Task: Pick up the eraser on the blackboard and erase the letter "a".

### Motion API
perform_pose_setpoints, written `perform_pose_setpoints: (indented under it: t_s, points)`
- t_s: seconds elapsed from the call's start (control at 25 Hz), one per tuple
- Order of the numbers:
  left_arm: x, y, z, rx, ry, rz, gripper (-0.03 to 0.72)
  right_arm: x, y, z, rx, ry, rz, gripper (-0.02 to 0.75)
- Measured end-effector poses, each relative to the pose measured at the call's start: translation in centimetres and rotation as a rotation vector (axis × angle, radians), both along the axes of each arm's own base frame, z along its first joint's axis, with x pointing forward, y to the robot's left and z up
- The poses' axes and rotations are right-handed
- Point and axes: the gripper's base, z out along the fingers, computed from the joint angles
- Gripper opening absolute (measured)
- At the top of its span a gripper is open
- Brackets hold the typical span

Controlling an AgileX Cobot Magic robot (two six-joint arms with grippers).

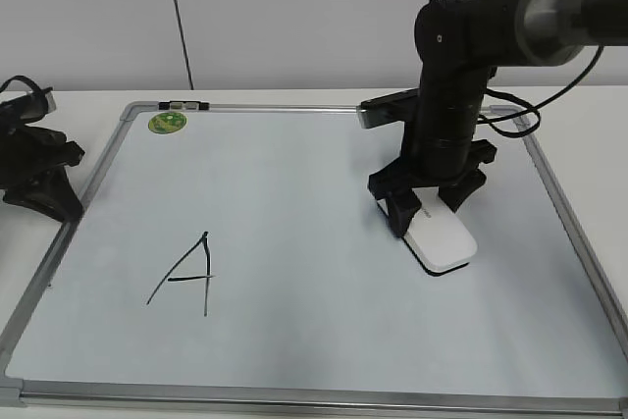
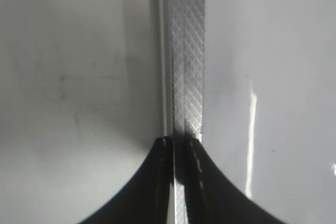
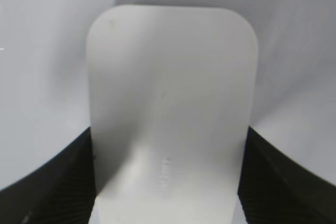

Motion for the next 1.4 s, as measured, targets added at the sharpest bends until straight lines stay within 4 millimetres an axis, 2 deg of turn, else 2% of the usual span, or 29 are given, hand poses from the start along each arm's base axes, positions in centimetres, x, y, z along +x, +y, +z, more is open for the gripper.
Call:
perform_pose_setpoints:
  t_s: [0.28,0.56,0.64,0.8,0.92,1.2,1.4]
  points:
    - [0.0,0.0,-0.1,0.0,0.001,0.0,0.034,0.9,-3.2,0.1,-0.052,0.002,-0.09,0.536]
    - [0.0,0.0,-0.1,-0.002,0.001,0.001,0.034,1.1,-4.6,0.9,-0.077,-0.019,-0.11,0.536]
    - [0.0,0.0,-0.1,-0.002,0.001,0.001,0.034,0.9,-4.9,2.2,-0.086,-0.035,-0.108,0.536]
    - [0.0,0.0,-0.1,-0.002,0.001,0.001,0.034,0.3,-6.3,6.3,-0.038,-0.094,-0.157,0.536]
    - [0.0,0.0,-0.1,-0.002,0.001,0.001,0.034,0.1,-7.9,7.7,0.009,-0.092,-0.222,0.536]
    - [0.0,0.0,-0.1,-0.002,0.001,0.002,0.034,0.5,-13.0,8.0,0.014,-0.089,-0.352,0.536]
    - [0.0,0.0,-0.1,-0.003,0.001,0.003,0.034,0.7,-14.6,8.0,0.021,-0.101,-0.394,0.536]
